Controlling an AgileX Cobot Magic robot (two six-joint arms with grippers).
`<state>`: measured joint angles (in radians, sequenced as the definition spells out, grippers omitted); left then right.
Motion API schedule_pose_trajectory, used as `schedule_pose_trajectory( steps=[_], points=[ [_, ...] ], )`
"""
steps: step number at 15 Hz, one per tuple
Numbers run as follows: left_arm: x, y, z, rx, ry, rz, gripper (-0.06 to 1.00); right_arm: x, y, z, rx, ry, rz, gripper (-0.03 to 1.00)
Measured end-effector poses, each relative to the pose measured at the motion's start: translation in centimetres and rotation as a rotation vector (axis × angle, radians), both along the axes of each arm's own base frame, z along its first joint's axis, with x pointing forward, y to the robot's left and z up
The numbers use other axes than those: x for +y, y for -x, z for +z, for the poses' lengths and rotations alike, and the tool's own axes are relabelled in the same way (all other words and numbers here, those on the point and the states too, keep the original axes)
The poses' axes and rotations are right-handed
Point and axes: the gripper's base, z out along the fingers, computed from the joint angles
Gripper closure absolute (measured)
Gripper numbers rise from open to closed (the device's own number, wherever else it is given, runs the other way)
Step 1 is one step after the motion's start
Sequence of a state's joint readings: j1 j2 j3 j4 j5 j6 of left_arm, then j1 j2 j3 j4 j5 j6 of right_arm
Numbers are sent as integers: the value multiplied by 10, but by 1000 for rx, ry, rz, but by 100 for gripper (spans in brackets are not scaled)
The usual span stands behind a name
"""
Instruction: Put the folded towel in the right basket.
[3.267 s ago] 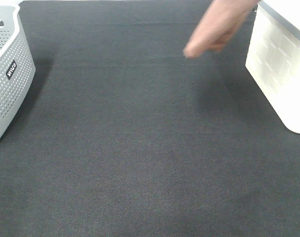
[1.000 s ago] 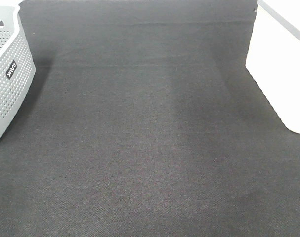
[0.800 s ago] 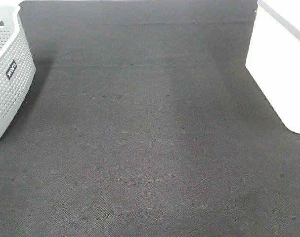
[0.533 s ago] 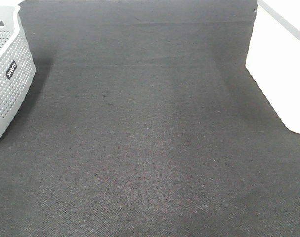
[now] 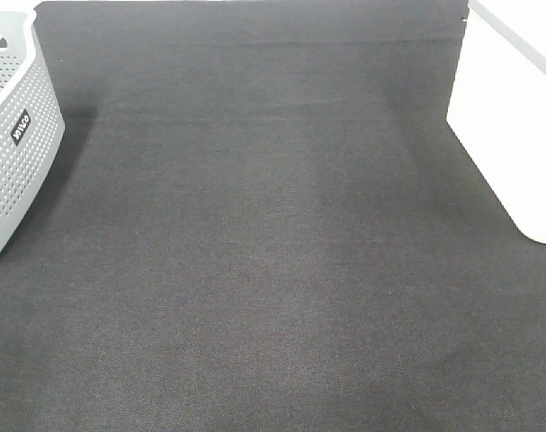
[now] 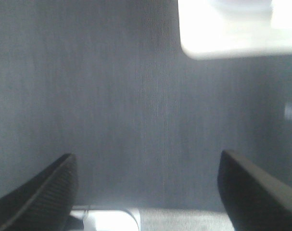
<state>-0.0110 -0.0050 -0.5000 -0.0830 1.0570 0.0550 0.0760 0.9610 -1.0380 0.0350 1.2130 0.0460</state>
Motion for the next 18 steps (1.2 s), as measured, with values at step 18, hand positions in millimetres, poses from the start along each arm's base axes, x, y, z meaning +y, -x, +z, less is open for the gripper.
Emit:
schedule_pose_trajectory(
  steps=[18],
  points=[
    [0, 0, 0, 0, 0, 0, 7, -12, 165, -83, -577, -22, 22, 21]
  ],
)
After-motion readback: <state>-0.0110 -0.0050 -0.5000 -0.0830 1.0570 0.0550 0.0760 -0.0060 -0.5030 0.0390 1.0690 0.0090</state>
